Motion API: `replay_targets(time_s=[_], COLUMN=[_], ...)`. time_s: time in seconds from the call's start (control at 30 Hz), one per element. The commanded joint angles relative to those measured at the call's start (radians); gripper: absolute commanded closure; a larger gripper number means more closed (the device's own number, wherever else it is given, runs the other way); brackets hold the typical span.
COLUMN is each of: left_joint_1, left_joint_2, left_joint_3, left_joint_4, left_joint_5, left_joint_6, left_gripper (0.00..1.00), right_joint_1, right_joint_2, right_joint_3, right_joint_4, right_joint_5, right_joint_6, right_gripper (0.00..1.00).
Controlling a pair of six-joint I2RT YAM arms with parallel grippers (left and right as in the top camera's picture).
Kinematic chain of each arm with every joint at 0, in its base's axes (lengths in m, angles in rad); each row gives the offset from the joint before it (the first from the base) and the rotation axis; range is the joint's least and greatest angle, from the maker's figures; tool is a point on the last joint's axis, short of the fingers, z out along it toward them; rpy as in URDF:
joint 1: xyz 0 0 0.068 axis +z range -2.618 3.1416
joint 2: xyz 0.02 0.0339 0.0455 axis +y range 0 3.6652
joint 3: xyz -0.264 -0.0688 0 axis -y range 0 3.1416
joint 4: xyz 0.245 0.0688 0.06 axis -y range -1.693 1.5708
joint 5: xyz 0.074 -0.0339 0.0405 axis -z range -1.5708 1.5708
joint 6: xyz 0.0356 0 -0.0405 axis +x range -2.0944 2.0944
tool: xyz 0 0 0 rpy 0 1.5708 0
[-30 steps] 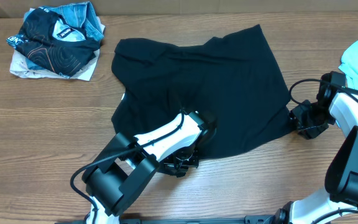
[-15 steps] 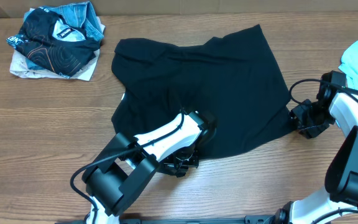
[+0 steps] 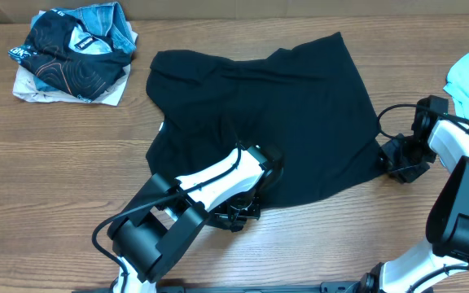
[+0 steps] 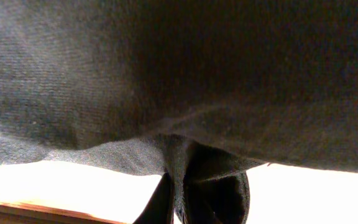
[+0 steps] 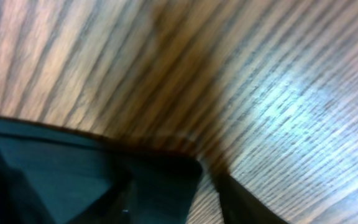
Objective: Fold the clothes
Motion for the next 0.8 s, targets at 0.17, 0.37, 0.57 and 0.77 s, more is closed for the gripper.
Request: replay_targets(time_s=[0.17,0.37,0.57,0.77], left_joint_1=[0.005,0.004,0.004,0.003], left_joint_2=[0.008,-0.008,-0.027,-0.048], left_joint_3=[-0.004,-0.003,-0.002,-0.002], left_joint_4=[-0.022,-0.082,-0.125,-0.193], left_joint_5=[-0.022,-0.022,-0.023,-0.018], left_joint_6=[0.020,0.054,0.081,0.095], left_gripper=[0.96,0.96,0.96,0.96], right_joint_1=[0.001,-0.003,-0.004,-0.004], right_joint_2=[0.017,0.016,-0.009,-0.104], right_joint_3=[-0.007,-0.005,0.018,0.033], right_joint_4=[-0.008,-0.029,-0.093,-0.174], right_joint_5=[0.035,0.036,0.060,0.076], right_joint_6=[0.010,0.053,0.104,0.139], right_gripper=[0.88,0.96,0.96,0.96])
